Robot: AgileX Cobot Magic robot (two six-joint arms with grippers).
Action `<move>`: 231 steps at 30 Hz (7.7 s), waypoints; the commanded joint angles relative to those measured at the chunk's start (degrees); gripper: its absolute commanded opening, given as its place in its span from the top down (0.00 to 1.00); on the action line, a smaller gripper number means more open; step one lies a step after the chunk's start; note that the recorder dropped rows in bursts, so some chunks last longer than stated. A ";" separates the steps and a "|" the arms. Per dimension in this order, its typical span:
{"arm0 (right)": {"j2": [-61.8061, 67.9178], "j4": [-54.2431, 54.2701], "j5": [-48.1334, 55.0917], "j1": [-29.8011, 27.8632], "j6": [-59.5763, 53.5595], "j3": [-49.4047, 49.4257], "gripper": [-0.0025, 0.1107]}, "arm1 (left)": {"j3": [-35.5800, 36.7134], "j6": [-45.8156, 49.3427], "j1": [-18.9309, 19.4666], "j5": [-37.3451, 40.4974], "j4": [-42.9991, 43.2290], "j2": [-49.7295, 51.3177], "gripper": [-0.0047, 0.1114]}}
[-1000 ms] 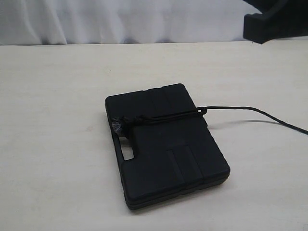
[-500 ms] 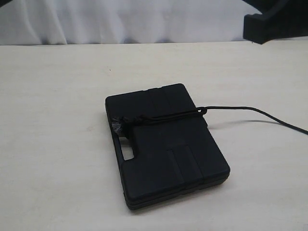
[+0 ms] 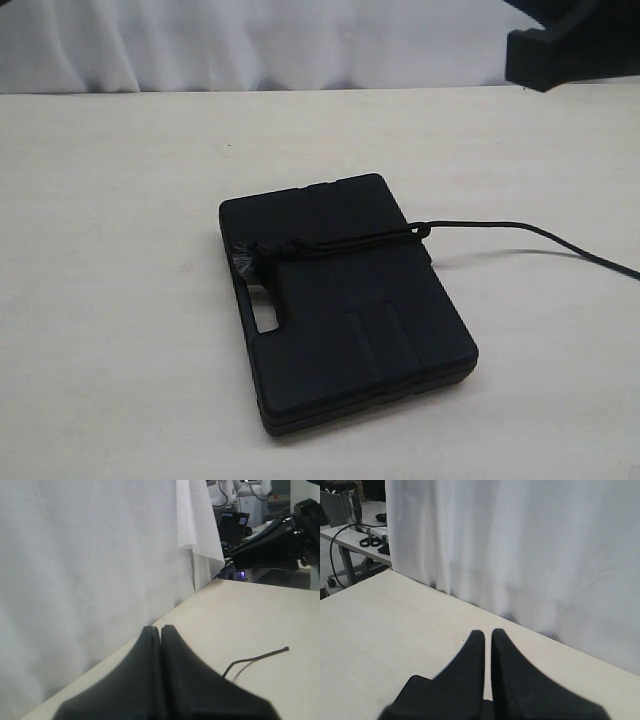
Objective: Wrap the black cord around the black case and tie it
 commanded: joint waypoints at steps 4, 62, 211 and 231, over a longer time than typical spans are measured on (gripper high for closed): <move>-0.22 0.10 0.10 0.12 0.05 0.25 0.94 | 14.18 -22.86 11.13 -13.44 13.89 -9.77 0.96; -0.22 0.10 0.10 0.12 0.05 0.25 0.94 | 41.95 -25.68 40.37 -10.73 13.27 -39.06 0.96; -54.00 -0.41 7.04 -22.15 -1.14 50.55 0.94 | 41.95 -15.71 40.37 7.47 12.94 -39.06 0.96; -54.00 -0.41 7.03 -22.15 0.13 50.55 0.94 | 41.95 -15.71 40.37 7.33 12.94 -39.06 0.96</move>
